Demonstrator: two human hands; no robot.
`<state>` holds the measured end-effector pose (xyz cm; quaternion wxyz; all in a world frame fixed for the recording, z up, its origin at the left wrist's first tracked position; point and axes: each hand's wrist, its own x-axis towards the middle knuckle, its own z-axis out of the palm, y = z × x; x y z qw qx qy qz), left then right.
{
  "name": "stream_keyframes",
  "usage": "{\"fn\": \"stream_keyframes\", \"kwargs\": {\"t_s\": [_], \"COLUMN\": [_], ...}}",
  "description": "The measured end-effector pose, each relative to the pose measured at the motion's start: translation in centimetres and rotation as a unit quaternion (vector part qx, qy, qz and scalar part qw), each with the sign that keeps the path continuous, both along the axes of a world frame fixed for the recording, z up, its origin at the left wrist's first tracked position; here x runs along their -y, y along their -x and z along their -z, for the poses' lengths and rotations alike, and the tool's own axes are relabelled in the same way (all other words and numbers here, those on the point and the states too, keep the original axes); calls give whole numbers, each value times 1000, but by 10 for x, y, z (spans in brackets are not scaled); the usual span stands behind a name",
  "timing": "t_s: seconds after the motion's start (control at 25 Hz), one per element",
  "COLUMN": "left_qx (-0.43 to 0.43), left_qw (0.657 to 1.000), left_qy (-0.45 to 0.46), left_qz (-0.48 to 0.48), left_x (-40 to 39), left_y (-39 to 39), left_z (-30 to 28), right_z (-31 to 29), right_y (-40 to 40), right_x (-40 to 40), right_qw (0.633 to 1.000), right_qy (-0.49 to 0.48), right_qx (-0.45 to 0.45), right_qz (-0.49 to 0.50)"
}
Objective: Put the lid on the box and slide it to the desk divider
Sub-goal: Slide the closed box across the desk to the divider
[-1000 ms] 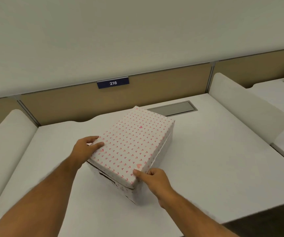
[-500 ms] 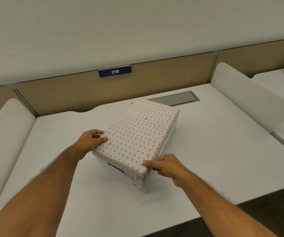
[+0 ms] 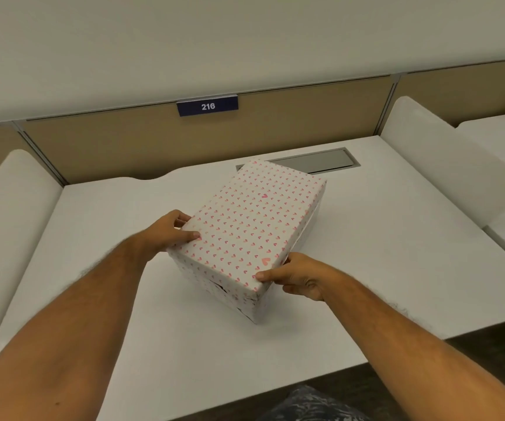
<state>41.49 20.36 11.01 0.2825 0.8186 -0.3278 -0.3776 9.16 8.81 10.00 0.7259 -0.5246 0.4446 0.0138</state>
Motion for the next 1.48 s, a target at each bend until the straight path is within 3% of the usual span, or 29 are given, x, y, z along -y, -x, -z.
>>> {"fn": "stream_keyframes", "kwargs": {"t_s": [0.24, 0.4, 0.6, 0.76, 0.92, 1.24, 1.48], "left_qx": [-92, -98, 19, 140, 220, 178, 154], "left_qw": [995, 994, 996, 989, 966, 975, 987], "left_qy": [37, 46, -59, 7, -56, -27, -27], "left_qz": [4, 12, 60, 48, 126, 131, 32], "left_x": [-15, -22, 13, 46, 56, 48, 48], "left_y": [-13, -14, -15, 13, 36, 21, 26], "left_z": [5, 11, -5, -9, 18, 22, 24], "right_z": [10, 18, 7, 6, 9, 20, 34], "right_y": [-2, 0, 3, -3, -11, -11, -9], "right_x": [0, -7, -6, 11, 27, 36, 36], "right_qw": [999, 1000, 998, 982, 956, 961, 951], "right_qy": [-35, -16, 45, 149, 283, 273, 302], "right_qx": [16, -7, -29, -44, -40, -5, 9], "right_qz": [17, -11, -23, 105, 68, 54, 60]}}
